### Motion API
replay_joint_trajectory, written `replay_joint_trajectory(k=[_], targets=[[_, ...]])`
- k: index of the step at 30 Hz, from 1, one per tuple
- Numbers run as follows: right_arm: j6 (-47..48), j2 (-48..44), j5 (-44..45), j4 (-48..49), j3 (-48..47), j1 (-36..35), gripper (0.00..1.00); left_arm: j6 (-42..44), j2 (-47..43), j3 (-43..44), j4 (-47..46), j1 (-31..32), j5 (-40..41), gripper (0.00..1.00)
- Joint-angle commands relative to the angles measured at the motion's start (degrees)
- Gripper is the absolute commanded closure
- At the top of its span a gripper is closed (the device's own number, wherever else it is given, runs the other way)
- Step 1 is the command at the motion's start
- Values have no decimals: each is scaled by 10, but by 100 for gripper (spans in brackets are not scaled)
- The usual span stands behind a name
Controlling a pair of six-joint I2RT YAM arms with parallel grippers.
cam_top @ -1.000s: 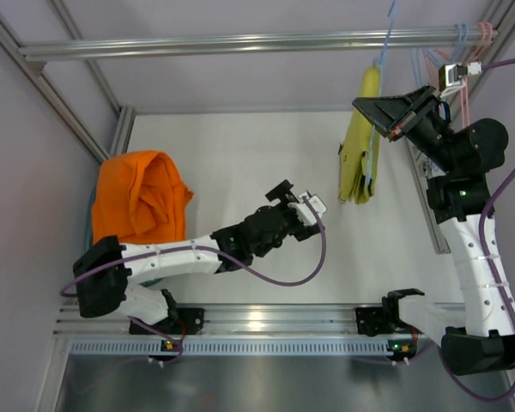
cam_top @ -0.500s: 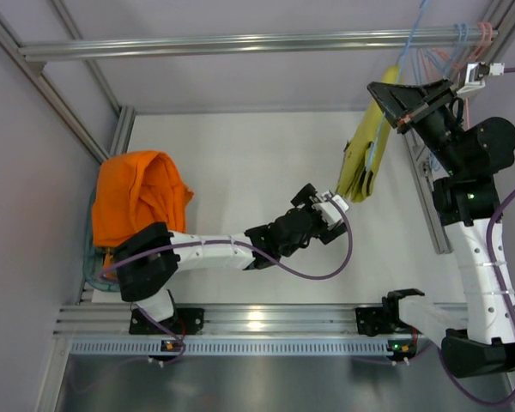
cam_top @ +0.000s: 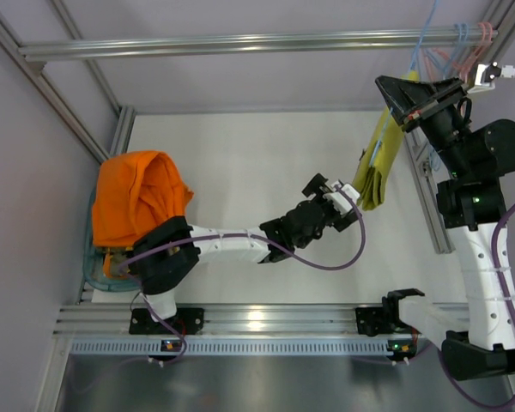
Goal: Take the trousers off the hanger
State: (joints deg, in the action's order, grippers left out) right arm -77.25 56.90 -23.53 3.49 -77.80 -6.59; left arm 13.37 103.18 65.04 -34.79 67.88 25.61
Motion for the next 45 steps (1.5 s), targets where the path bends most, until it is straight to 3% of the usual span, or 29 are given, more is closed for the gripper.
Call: replay_joint_trajectory(k=[1, 7, 22, 37, 45], targets=[[1, -29, 10, 103, -59, -6, 100, -9, 16, 36, -48, -3, 3, 2], [0, -33, 9, 105, -52, -6, 100, -9, 22, 50, -47, -6, -10, 2], [7, -25, 9, 122, -51, -6, 100, -18, -50, -32, -32, 9, -42, 2], [0, -37, 2, 118, -34, -6, 100, -7, -20, 25, -33, -8, -25, 2], [3, -37, 4, 128, -24, -6, 100, -19, -36, 4, -33, -7, -55, 2]])
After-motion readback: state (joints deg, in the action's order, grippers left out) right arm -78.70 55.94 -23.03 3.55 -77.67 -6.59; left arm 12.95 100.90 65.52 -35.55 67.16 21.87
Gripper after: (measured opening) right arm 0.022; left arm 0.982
